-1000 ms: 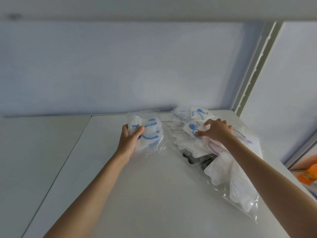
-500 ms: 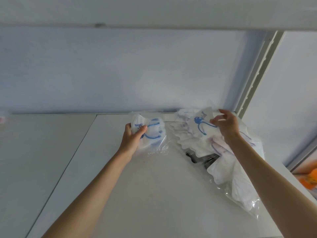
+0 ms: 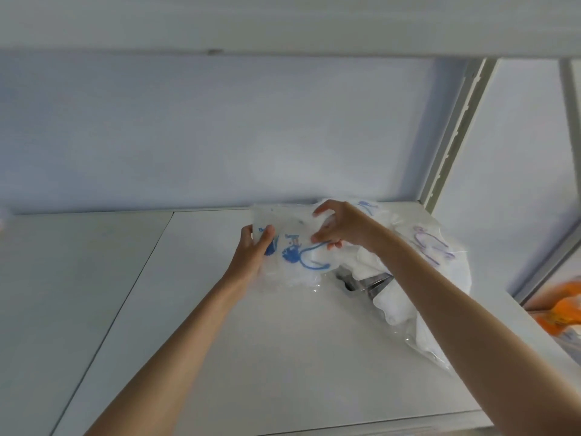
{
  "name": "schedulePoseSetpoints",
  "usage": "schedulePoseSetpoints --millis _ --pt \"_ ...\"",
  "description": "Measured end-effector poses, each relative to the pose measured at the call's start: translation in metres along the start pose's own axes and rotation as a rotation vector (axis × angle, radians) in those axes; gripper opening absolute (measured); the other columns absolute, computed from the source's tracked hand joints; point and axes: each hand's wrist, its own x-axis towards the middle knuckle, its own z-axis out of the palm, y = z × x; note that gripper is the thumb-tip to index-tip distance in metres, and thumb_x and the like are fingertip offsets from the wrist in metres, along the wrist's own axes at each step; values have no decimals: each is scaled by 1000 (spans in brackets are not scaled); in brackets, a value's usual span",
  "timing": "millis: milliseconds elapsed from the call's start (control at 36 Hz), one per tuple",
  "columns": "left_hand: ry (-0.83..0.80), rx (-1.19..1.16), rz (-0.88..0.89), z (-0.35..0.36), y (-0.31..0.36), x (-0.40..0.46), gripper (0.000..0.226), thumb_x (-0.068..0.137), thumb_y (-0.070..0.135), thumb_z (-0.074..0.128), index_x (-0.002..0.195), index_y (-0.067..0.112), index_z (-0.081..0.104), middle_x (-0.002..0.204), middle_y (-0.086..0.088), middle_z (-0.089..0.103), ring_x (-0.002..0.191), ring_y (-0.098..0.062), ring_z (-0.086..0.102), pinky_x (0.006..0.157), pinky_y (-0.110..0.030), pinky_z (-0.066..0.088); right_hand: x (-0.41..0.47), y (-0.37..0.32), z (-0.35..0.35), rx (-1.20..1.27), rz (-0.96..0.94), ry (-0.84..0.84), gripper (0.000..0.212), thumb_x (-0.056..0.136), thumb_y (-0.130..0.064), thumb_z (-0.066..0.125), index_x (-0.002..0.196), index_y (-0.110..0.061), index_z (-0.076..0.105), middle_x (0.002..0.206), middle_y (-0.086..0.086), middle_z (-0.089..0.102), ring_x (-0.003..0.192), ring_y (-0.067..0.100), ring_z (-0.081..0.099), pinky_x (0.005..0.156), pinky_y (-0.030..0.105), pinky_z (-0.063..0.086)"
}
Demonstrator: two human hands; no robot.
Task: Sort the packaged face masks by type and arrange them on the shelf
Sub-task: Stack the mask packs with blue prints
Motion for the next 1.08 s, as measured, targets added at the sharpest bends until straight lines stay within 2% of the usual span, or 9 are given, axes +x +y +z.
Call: schedulePoseSetpoints --millis 111,222,333,417,611,778,917,1000,1083 --pt "-28 -70 4 -2 -1 -5 46 87 25 70 122 12 42 112 -4 62 90 -11 67 63 -22 56 2 5 17 50 -6 104 50 75 -14 79 115 -13 49 78 6 68 52 13 58 50 24 48" --pt "13 -58 26 -6 -3 1 42 87 25 71 117 12 45 111 -10 64 91 -18 68 67 -29 55 4 19 35 197 28 330 61 80 -38 74 129 -19 42 109 4 61 95 19 60 84 35 51" --pt "6 -69 44 -1 -4 5 35 89 27 69 112 15 46 111 -13 64 92 -21 68 73 -35 57 2 18 70 475 68 303 60 94 -35 57 145 -23 28 132 7 49 112 19 53 96 30 45" --pt "-44 -115 -8 5 -3 6 35 92 35 64 117 19 46 116 -10 64 100 -25 67 87 -46 55 2 16 84 481 65 354 60 96 -36 51 147 -26 21 135 8 48 118 22 53 102 35 43" --pt "-175 -144 -117 2 -3 16 74 64 72 62 120 26 49 112 -6 69 101 -24 69 93 -46 52 14 20 79 338 45 384 80 90 -36 62 151 -21 13 154 7 29 138 25 33 112 37 31" --pt "-125 -43 -38 13 -1 27 71 60 54 80 117 23 50 105 -8 67 96 -28 67 86 -51 53 22 22 66 242 0 406 75 90 -41 60 148 -18 20 147 5 39 134 21 36 104 29 30" --pt "-36 -106 8 16 -2 38 31 82 21 74 99 20 49 84 -1 58 76 -14 55 71 -29 44 49 35 26 185 10 481 40 99 -42 40 126 -15 52 114 8 59 102 24 55 84 31 41" --pt "4 -104 11 12 -3 42 33 86 17 71 108 16 47 89 0 57 73 -10 56 67 -20 45 73 63 -18 -149 52 644 34 100 -30 38 118 -11 59 123 16 54 113 32 51 88 36 40" --pt "33 -116 -10 8 -3 44 31 87 13 69 109 15 47 97 -4 60 82 -14 62 71 -24 52 90 94 -51 -431 211 501 43 100 -32 32 135 -13 48 141 15 42 129 32 38 103 41 33"
